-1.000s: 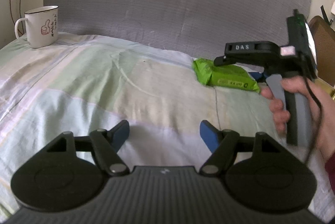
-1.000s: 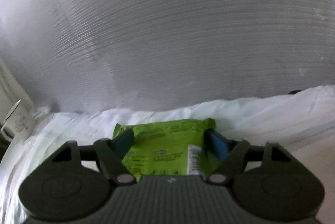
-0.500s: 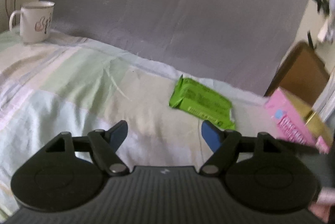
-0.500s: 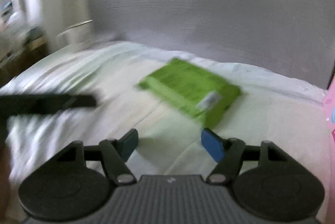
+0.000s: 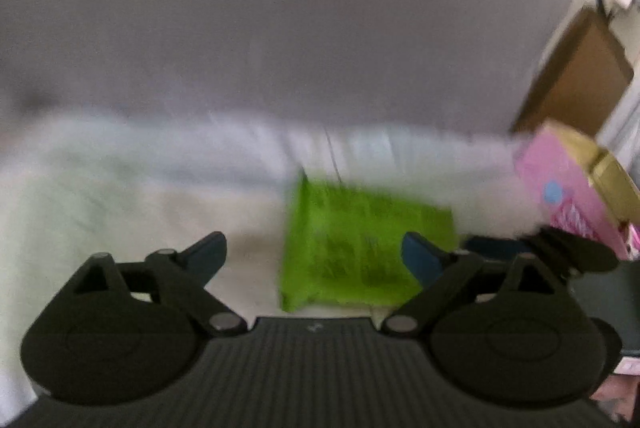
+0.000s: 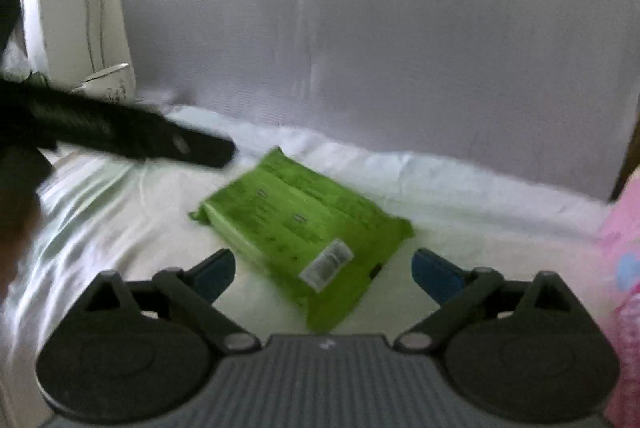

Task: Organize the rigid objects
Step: 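Carry the green pack into the pink tin and open the right gripper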

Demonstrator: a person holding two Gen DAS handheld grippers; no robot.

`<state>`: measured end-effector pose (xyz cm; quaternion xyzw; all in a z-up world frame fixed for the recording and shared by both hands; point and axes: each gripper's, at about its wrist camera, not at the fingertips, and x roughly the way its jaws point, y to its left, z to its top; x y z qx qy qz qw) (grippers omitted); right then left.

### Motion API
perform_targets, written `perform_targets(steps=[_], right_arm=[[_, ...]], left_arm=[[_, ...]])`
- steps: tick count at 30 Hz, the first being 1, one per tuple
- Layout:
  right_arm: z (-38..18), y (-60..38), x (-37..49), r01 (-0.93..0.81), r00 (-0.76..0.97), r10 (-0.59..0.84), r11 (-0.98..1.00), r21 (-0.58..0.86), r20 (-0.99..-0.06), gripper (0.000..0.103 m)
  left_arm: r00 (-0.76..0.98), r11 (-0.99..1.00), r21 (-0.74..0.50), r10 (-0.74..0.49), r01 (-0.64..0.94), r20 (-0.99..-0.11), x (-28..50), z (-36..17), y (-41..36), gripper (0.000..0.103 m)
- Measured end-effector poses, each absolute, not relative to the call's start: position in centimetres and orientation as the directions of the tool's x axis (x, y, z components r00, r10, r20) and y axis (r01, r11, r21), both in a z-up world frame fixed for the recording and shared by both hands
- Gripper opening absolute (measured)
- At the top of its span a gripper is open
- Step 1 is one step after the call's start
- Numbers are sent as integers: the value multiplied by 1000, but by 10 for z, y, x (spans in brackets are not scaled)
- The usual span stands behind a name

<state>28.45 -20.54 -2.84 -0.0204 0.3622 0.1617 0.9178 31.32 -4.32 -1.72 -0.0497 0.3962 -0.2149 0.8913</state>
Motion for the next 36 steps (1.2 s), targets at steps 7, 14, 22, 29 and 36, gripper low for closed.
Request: perform_targets(steps=[7,14,22,29,36], right_arm=[[-13,-187,261,-329,765,283,944,27,-578,55],[48,-263,182,-199,863,164,980,-23,-478,46],[49,-391,97,107,847,-137,990,-87,-513,47],[48,-443,37,123,877,-81,991,58,-473,64],[56,-428,-34,140,967,-98,976,168,-234,75]], left_arm=[[645,879,-221,-463,422,-608,275,18,-76,70],[532,676,-276,-719,683,-446,212,94,-175,68],[375,558,-284,-779,779,-502,174,79,-345,69],[551,721,-132,-622,680,-557,154,93,-346,78],[749,797,104,-504,595,-430,88,118,-310,102]])
